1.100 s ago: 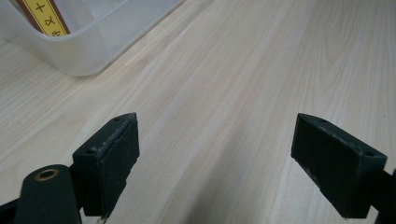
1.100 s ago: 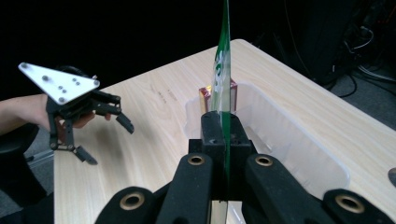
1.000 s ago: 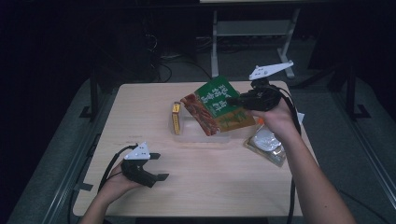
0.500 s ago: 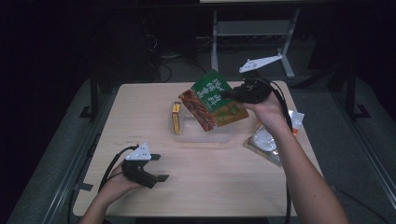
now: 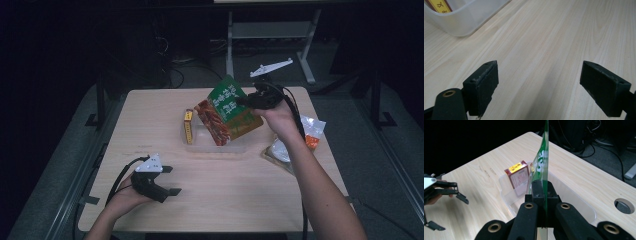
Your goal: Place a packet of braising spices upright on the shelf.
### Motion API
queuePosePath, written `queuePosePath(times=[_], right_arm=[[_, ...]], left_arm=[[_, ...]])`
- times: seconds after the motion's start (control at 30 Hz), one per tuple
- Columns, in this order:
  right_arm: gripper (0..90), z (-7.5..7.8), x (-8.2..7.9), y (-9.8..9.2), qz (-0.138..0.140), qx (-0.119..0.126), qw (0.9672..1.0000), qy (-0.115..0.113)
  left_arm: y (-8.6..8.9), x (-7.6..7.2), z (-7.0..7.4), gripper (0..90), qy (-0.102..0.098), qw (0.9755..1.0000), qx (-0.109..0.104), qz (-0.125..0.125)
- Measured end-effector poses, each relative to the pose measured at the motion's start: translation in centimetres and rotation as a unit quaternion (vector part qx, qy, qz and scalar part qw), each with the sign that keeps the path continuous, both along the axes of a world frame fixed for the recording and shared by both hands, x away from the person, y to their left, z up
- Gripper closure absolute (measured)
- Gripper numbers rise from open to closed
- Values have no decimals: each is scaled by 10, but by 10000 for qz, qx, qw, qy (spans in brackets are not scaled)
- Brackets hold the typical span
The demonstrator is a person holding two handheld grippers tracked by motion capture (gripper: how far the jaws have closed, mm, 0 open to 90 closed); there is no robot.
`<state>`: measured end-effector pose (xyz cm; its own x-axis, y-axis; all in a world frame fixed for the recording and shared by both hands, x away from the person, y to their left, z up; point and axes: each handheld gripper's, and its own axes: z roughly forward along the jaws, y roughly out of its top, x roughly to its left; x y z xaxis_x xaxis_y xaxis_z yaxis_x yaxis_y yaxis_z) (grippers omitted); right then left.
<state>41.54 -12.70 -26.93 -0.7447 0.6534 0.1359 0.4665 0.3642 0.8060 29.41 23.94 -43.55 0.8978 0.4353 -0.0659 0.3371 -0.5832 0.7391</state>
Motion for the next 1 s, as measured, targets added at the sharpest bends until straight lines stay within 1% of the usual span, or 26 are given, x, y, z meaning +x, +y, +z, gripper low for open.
queuePosePath(times=[0.23, 0.4, 0.57, 0.63, 0.87, 1.0], right_arm=[[900, -6, 8, 9, -153, -63, 9998, 130], [900, -11, 12, 17, -249, -147, 9995, 152], [900, -16, 17, 22, -252, -203, 9993, 201], [900, -17, 18, 23, -252, -231, 9992, 201], [900, -20, 21, 27, -394, -296, 9985, 225], [900, -21, 22, 30, -387, -328, 9985, 210]], left_arm=[[0, 0, -1, 148, 22, 10000, 30, -12], [-1, -1, -1, 148, 4, 10000, 54, -62], [-1, -1, -1, 148, 15, 9999, 81, -83], [-2, -1, -2, 148, 23, 9999, 54, -81], [-2, 0, -3, 148, 32, 9998, 143, -126], [-3, -1, -3, 148, 51, 9998, 123, -128]])
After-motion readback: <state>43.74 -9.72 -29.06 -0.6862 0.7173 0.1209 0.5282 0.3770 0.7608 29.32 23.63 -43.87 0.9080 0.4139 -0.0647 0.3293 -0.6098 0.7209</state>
